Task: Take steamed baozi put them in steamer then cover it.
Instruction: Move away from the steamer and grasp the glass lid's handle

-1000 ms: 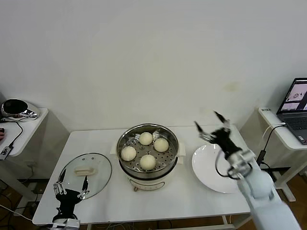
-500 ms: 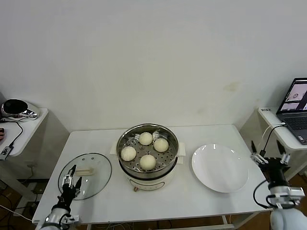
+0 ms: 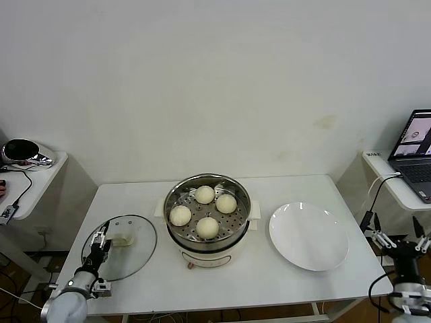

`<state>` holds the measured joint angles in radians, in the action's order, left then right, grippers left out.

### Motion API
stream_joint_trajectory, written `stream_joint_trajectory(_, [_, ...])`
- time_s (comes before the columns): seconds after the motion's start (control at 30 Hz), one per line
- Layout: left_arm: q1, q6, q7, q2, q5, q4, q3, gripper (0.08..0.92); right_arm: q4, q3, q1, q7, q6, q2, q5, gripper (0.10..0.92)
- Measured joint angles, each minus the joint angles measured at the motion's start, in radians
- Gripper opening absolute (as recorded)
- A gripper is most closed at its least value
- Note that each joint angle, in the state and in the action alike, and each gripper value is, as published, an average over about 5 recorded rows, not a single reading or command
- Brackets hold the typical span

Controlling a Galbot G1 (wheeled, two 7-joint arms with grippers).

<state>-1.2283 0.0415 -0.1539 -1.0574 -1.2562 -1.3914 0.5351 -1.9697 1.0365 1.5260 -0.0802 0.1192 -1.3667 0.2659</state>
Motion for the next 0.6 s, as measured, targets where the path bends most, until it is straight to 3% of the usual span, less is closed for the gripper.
stream_joint_trajectory(0.4, [0.085,0.011,0.0,-0.011,-0.026,0.067,-0.038,0.82,-0.006,0.015,0.026,0.002,0.011,-0.023,-0.007,0.823])
stream_joint_trajectory(0.6, [0.094,0.02,-0.002,-0.016,-0.029,0.094,-0.038,0.688,-0.01,0.014,0.032,0.002,0.013,-0.03,-0.012,0.823])
